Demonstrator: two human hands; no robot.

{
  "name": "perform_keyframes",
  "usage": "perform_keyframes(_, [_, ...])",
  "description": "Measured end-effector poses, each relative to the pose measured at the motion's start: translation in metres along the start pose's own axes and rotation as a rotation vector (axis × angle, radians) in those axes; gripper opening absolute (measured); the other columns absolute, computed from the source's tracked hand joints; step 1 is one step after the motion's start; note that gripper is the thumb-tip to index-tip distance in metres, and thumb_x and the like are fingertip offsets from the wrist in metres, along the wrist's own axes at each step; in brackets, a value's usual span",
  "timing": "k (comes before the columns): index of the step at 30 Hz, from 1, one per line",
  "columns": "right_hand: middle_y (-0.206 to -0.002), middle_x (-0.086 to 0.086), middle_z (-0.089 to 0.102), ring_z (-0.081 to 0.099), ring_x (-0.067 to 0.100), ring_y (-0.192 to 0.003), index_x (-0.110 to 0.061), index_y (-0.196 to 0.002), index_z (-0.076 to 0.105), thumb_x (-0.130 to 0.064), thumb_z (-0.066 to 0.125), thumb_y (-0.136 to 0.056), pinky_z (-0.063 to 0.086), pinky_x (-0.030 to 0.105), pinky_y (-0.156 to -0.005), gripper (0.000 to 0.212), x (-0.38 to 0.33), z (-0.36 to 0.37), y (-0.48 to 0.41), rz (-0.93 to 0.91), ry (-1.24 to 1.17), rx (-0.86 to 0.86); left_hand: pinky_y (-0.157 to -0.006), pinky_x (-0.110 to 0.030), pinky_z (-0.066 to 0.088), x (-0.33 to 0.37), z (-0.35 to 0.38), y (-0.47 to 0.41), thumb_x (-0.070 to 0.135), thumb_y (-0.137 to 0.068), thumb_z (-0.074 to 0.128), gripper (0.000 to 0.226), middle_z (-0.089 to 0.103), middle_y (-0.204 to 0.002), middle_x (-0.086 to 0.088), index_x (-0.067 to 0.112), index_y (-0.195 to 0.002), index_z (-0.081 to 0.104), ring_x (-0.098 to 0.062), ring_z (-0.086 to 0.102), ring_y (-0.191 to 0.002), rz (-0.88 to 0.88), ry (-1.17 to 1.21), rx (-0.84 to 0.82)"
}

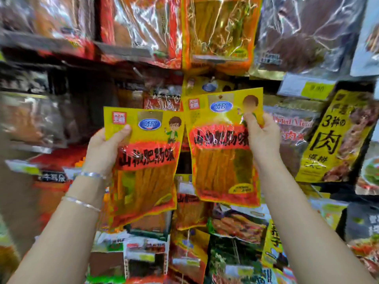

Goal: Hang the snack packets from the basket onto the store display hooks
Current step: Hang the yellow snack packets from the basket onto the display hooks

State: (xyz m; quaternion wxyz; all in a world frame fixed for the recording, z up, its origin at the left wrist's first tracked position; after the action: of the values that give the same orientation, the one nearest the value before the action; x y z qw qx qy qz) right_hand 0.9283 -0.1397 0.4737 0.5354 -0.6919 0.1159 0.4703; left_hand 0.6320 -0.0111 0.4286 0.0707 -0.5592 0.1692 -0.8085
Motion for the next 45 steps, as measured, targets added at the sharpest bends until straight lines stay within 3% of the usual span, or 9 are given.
perform_keyframes(8, [-0.071,0.004,0.046,0.044,0.018,-0.067,-0.025,-0.064,0.049,-0.045,0.058,-0.08,0.033,0.036,-0.063,0.028,-0.022,0.03,-0.021,0.009,-0.146,-0.006,-0.07,-0.04,0.055,0.012,-0.018,-0.008,0.022,-0.084,0.066,0.005,0.072,-0.077,-0.002,0.019,-0.081,0.069,-0.023,0.068,-0.072,0.039,-0.038,0.005])
perform_keyframes(11, [-0.07,0.004,0.048,0.045,0.017,-0.066,-0.025,-0.061,0.048,-0.043,0.058,-0.085,0.034,0.035,-0.062,0.032,-0.024,0.032,-0.023,0.044,-0.179,0.0,-0.062,-0.032,0.057,0.013,-0.02,-0.009,0.021,-0.085,0.066,0.004,0.074,-0.079,-0.002,0.019,-0.084,0.069,-0.02,0.07,-0.071,0.037,-0.006,-0.012])
perform_keyframes(20, [-0.081,0.009,0.048,0.046,0.02,-0.075,-0.017,-0.072,0.048,-0.035,0.057,-0.089,0.035,0.036,-0.068,0.026,-0.024,0.036,-0.021,0.113,-0.179,0.01,-0.061,-0.036,0.058,0.017,-0.011,-0.011,0.019,-0.084,0.066,0.011,0.074,-0.082,-0.007,0.023,-0.075,0.072,-0.025,0.071,-0.073,0.023,0.04,-0.075])
perform_keyframes(25, [-0.08,0.005,0.046,0.043,0.017,-0.071,-0.015,-0.08,0.047,-0.053,0.055,-0.088,0.032,0.032,-0.065,0.039,-0.024,0.041,-0.029,0.13,-0.15,0.008,-0.065,-0.037,0.059,0.017,-0.007,-0.014,0.018,-0.084,0.066,0.008,0.074,-0.084,-0.007,0.02,-0.079,0.071,-0.025,0.071,-0.075,0.02,0.05,-0.096])
perform_keyframes(28, [-0.08,0.009,0.047,0.044,0.018,-0.072,-0.015,-0.078,0.046,-0.039,0.048,-0.095,0.032,0.031,-0.065,0.029,-0.022,0.054,-0.039,0.111,-0.057,0.012,-0.064,-0.035,0.059,0.017,-0.005,-0.016,0.018,-0.084,0.066,0.008,0.074,-0.083,-0.007,0.021,-0.079,0.07,-0.024,0.071,-0.075,0.021,0.04,-0.105])
perform_keyframes(30, [-0.087,0.008,0.053,0.048,0.021,-0.079,-0.013,-0.091,0.052,-0.027,0.04,-0.097,0.036,0.033,-0.071,0.019,-0.02,0.066,-0.048,0.1,0.095,0.023,-0.065,-0.035,0.058,0.017,-0.003,-0.017,0.018,-0.085,0.066,0.006,0.074,-0.084,-0.008,0.02,-0.08,0.07,-0.025,0.071,-0.076,0.018,0.038,-0.115])
perform_keyframes(34, [-0.121,0.021,0.054,0.052,0.034,-0.106,-0.004,-0.125,0.041,-0.025,0.03,-0.101,0.037,0.038,-0.084,0.034,-0.011,0.092,-0.06,0.162,0.365,-0.033,-0.057,-0.03,0.056,0.019,0.0,-0.019,0.017,-0.084,0.066,0.017,0.074,-0.077,-0.004,0.025,-0.071,0.073,-0.021,0.071,-0.07,0.017,0.055,-0.123])
perform_keyframes(39, [-0.148,0.024,0.029,0.031,0.04,-0.135,-0.008,-0.15,0.007,-0.034,0.036,-0.099,0.027,0.038,-0.108,0.064,0.011,0.109,-0.062,0.282,0.676,-0.295,-0.056,-0.029,0.055,0.018,0.003,-0.023,0.022,-0.082,0.068,0.012,0.074,-0.08,-0.004,0.028,-0.073,0.074,-0.023,0.072,-0.071,0.011,0.042,-0.149])
perform_keyframes(45, [-0.158,0.018,0.001,0.0,0.029,-0.146,-0.002,-0.149,0.001,-0.04,0.037,-0.098,0.004,0.038,-0.116,0.073,0.003,0.092,-0.032,0.111,0.605,-0.223,-0.056,-0.029,0.054,0.014,0.015,-0.026,0.024,-0.08,0.069,0.008,0.074,-0.082,-0.004,0.028,-0.076,0.074,-0.023,0.072,-0.074,0.012,0.071,-0.175])
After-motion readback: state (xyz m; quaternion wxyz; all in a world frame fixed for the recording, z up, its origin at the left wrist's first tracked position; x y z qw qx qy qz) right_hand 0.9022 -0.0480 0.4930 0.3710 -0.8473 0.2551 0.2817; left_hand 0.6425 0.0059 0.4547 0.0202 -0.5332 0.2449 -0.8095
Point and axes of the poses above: each hand's wrist, its own y-axis away from the middle knuckle, its own z-axis out of the palm, x = y × z, the point moved 4 cm from there along -y, towards the middle knuckle
